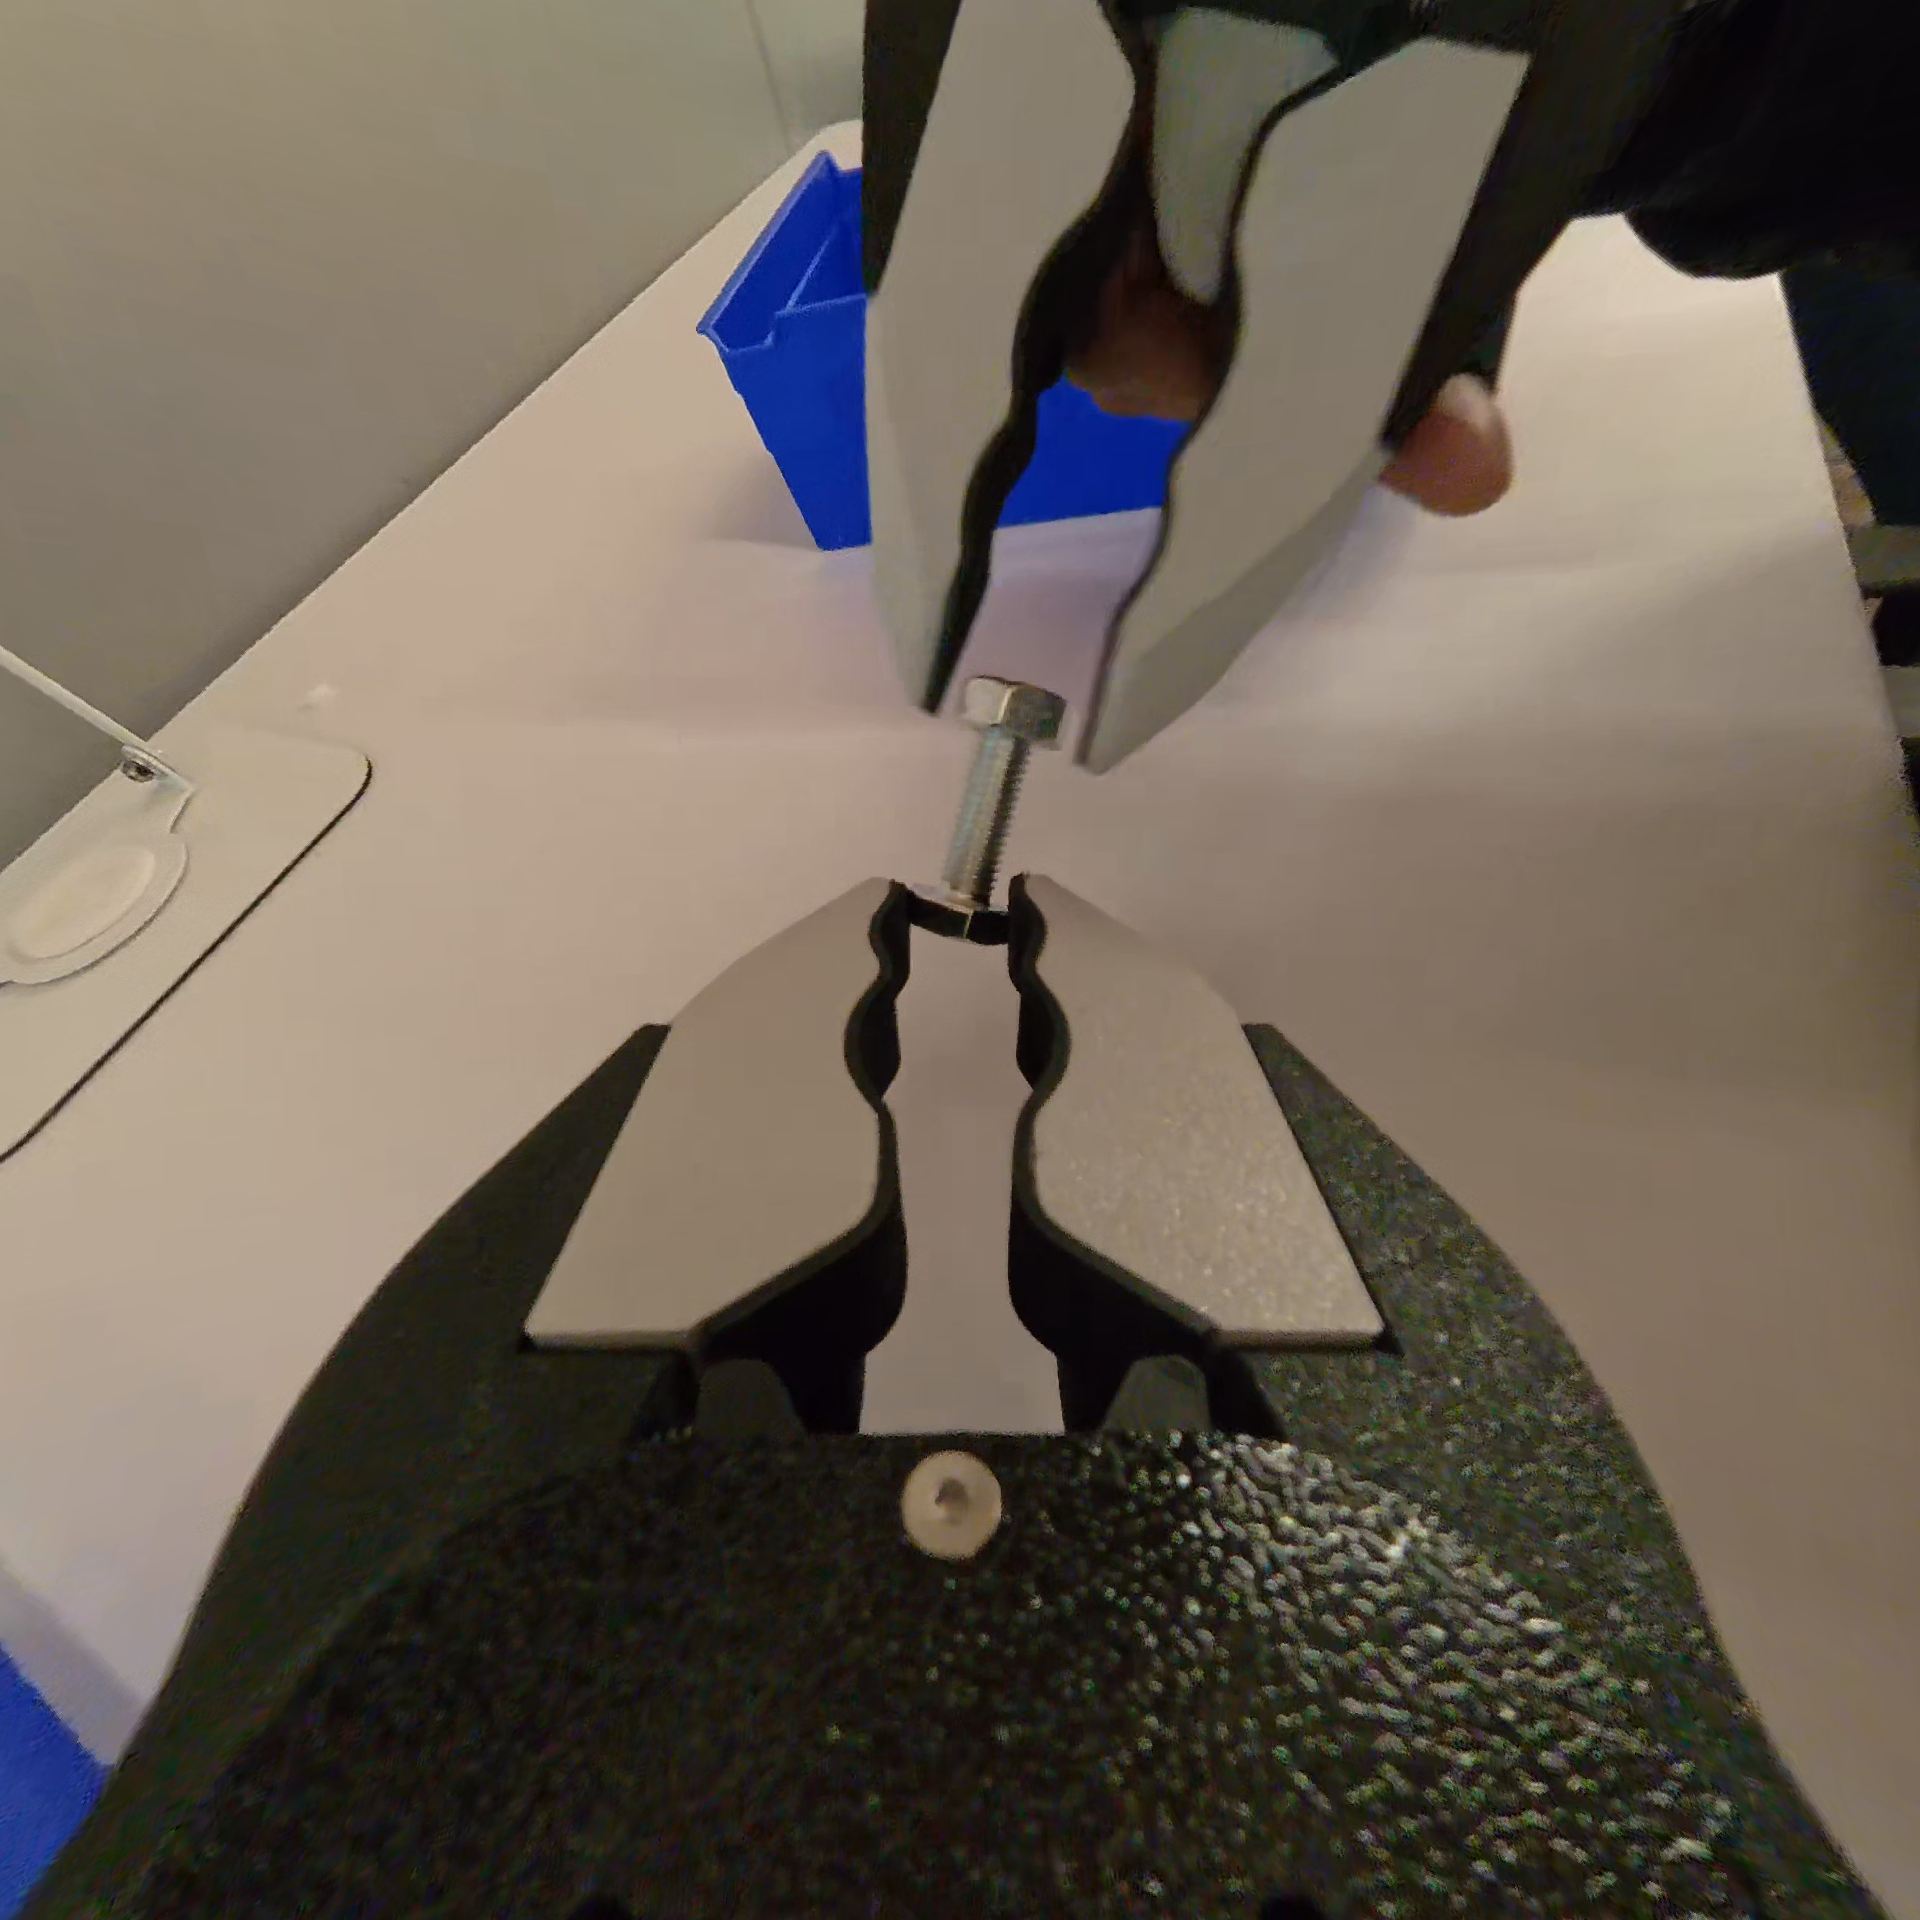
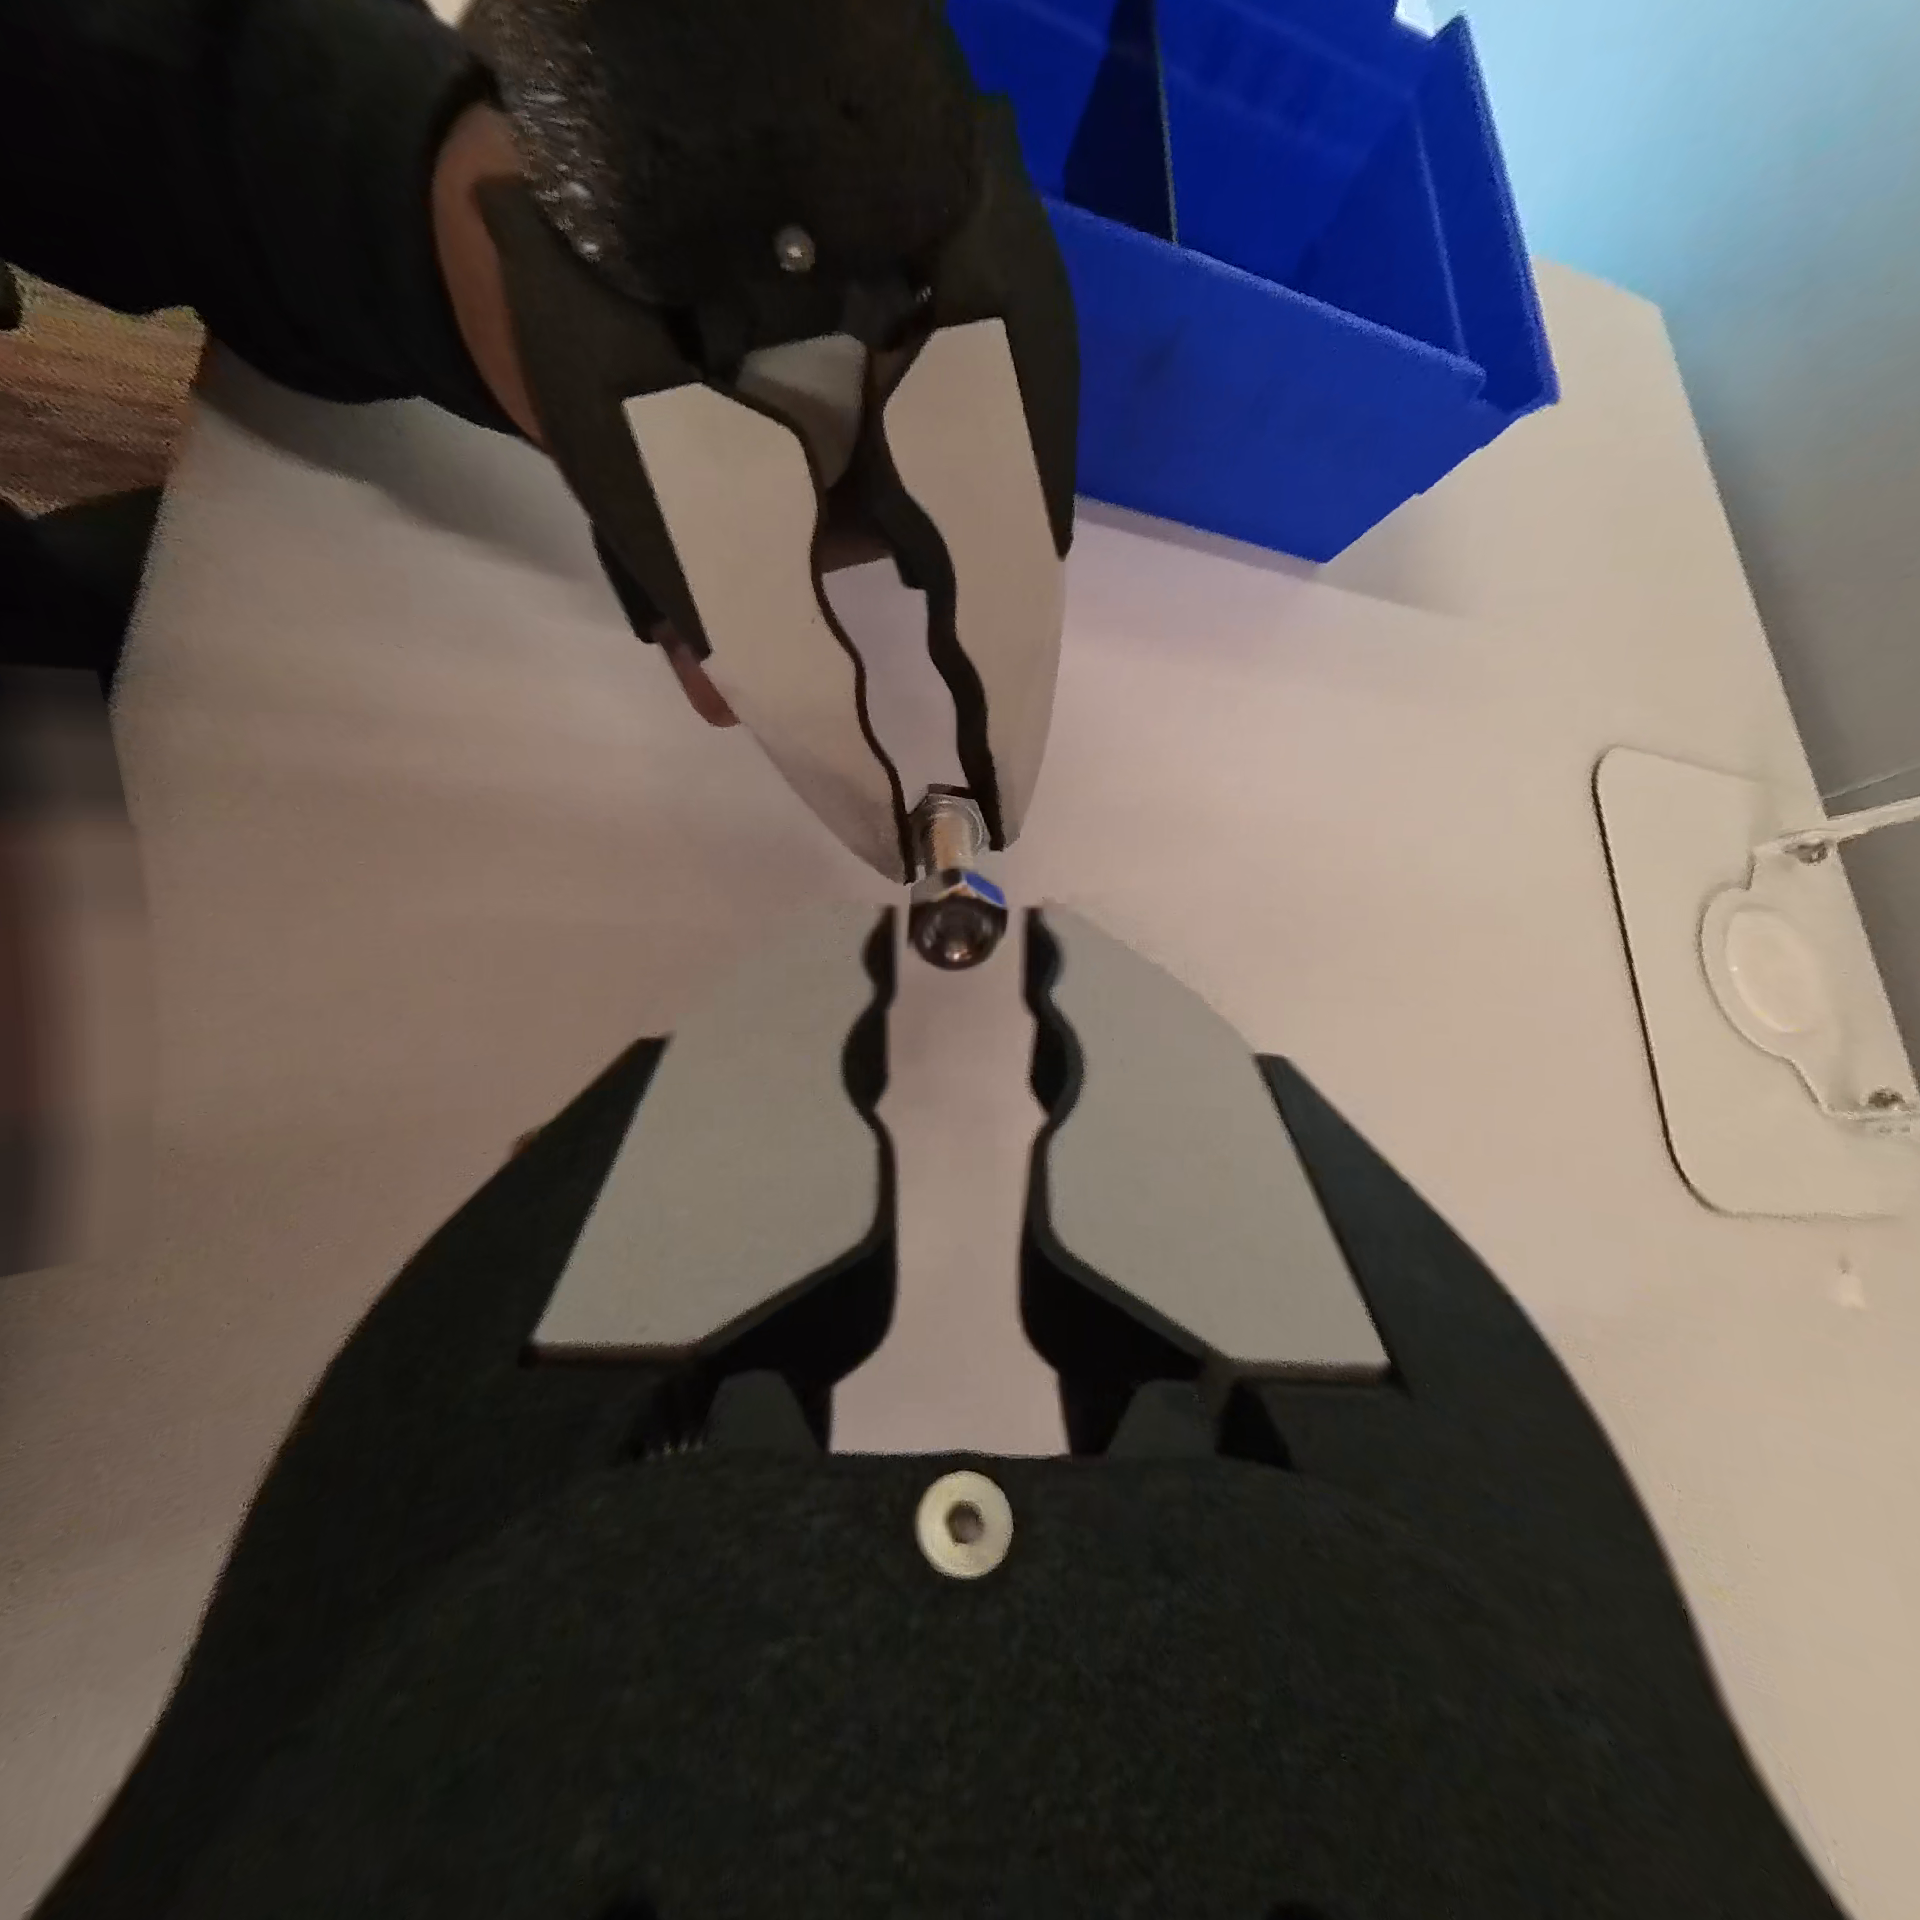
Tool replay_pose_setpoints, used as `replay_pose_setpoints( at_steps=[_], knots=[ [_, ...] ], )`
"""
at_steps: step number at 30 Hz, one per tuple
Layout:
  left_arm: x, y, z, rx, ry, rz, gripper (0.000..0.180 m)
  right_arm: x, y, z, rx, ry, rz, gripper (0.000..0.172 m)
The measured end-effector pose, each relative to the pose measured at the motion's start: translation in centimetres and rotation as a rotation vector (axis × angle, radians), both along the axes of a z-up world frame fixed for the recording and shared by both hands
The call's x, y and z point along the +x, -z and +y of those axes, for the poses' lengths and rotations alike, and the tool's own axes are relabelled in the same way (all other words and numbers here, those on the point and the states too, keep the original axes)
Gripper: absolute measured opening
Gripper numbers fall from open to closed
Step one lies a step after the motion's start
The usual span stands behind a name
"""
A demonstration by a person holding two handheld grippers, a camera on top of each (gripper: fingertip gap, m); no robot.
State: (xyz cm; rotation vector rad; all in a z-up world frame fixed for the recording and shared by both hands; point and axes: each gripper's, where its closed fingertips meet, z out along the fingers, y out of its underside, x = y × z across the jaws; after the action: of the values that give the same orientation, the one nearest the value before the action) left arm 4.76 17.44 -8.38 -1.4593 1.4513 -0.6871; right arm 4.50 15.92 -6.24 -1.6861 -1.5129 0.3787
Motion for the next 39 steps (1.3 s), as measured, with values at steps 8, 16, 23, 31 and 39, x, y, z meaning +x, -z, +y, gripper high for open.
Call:
replay_pose_setpoints(
  at_steps=[8,16,23,31,39],
  knots=[
    [-0.6,0.1,3.1,0.418,-0.179,0.161,0.018,-0.1,1.0,2.3,-0.638,0.362,0.444,0.018],
    [0.8,0.3,6.3,0.112,-0.156,0.016,0.018,2.1,-0.1,5.7,0.02,0.152,0.292,0.046],
    [2.2,0.9,9.0,0.107,-0.084,-0.092,0.017,2.4,-1.4,8.7,0.176,0.072,0.342,0.04],
    [1.8,2.5,8.8,0.102,-0.067,-0.022,0.017,2.4,1.1,7.8,0.114,-0.033,0.279,0.037],
    [1.6,2.4,9.3,0.195,-0.107,0.002,0.017,1.5,2.6,9.3,-0.105,0.16,0.345,0.017]
  ],
)
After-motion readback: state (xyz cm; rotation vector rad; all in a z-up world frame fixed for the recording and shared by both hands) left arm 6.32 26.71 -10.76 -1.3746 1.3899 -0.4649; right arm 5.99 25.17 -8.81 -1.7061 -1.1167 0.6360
